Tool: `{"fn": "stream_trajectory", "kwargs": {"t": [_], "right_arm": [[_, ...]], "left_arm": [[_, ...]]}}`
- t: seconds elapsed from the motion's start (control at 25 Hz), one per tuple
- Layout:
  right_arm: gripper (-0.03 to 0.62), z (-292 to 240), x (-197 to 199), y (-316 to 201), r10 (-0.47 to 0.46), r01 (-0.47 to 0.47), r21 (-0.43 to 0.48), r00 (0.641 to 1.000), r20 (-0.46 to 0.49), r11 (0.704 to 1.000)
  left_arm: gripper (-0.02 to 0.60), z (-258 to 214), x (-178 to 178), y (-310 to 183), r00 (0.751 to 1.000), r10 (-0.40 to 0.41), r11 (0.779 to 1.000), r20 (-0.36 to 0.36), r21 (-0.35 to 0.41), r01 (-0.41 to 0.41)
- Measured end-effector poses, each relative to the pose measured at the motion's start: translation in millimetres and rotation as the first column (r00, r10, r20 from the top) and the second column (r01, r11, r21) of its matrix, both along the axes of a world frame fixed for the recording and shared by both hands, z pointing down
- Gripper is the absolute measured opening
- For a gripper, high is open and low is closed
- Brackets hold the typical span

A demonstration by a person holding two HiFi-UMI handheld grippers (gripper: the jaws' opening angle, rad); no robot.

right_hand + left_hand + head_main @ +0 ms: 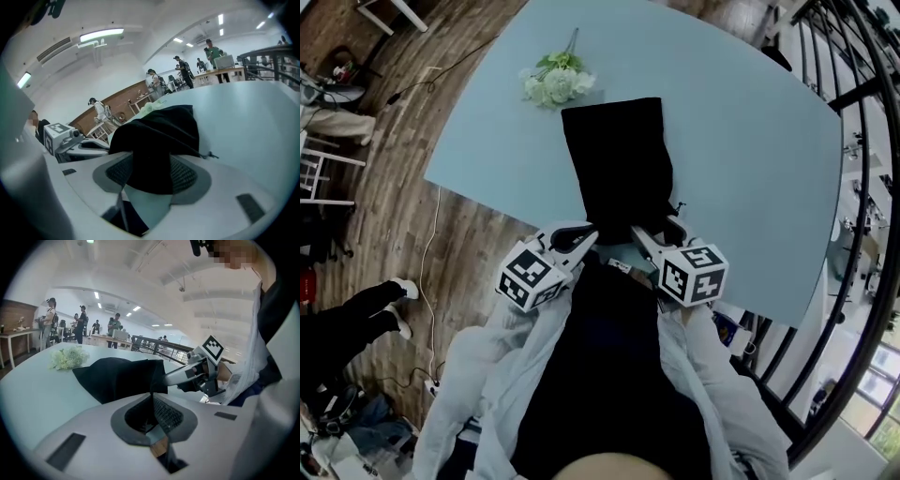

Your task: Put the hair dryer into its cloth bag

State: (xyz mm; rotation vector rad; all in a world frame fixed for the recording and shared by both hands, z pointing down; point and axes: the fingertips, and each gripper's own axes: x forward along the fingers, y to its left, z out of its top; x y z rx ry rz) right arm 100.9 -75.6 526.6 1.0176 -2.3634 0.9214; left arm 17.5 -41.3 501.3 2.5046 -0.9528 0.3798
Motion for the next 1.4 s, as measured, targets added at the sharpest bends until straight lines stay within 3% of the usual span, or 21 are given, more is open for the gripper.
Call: {"fn": "stream_trajectory", "kwargs": {"t": [0.12, 0.32, 0.44, 0.56, 0.64, 0.72, 0.92, 1.0, 1.12, 1.32, 1.4], "right_arm": [[0.232, 0, 26, 10, 0.028, -0.025, 0.038, 0.996, -0.088, 0.999], [0.216, -3, 71, -8, 0.091, -0.033, 0.209, 0.958, -0.272, 0.977], [0.216, 11, 72, -21, -0.048, 0.123, 0.184, 0.929, -0.366, 0.975], [0.176, 19, 65, -27, -0.157, 0.274, 0.171, 0.852, -0.499, 0.946], [0.095, 19, 64, -31, -0.155, 0.296, 0.174, 0.819, -0.553, 0.939], [0.046, 26, 67, -29, -0.162, 0.288, 0.141, 0.81, -0.564, 0.947], [0.021, 20, 74, -30, -0.109, 0.255, 0.158, 0.786, -0.608, 0.954], [0.021, 4, 75, -28, -0.077, 0.229, 0.177, 0.791, -0.606, 0.957], [0.021, -18, 80, -15, -0.062, 0.226, 0.181, 0.769, -0.636, 0.957], [0.021, -17, 83, 13, -0.12, 0.348, 0.151, 0.646, -0.754, 0.925], [0.02, 0, 85, 21, -0.154, 0.365, 0.119, 0.636, -0.756, 0.923]], "left_arm": [[0.029, -1, -1, -1, 1.0, -0.028, 1.0, -0.009, 0.004, 0.028], [0.029, 1, 0, -1, 1.0, -0.024, 1.0, -0.011, 0.003, 0.024], [0.029, 1, 2, 0, 1.0, 0.009, 1.0, -0.007, 0.003, -0.009], [0.029, 1, 2, 0, 0.999, 0.049, 0.999, 0.001, 0.006, -0.049], [0.029, 2, 2, -2, 0.997, 0.073, 0.997, 0.01, 0.012, -0.073], [0.029, 4, 3, 0, 0.995, 0.098, 0.995, 0.012, 0.006, -0.098], [0.029, 7, -2, 2, 0.992, 0.126, 0.992, 0.024, -0.006, -0.126], [0.029, 2, -7, 3, 0.989, 0.137, 0.991, 0.053, 0.006, -0.137], [0.028, -7, -9, 10, 0.977, 0.169, 0.984, 0.131, 0.031, -0.174], [0.028, 9, -8, 31, 0.946, 0.184, 0.982, 0.267, -0.016, -0.187], [0.028, 28, -6, 39, 0.931, 0.193, 0.981, 0.311, -0.037, -0.19]]}}
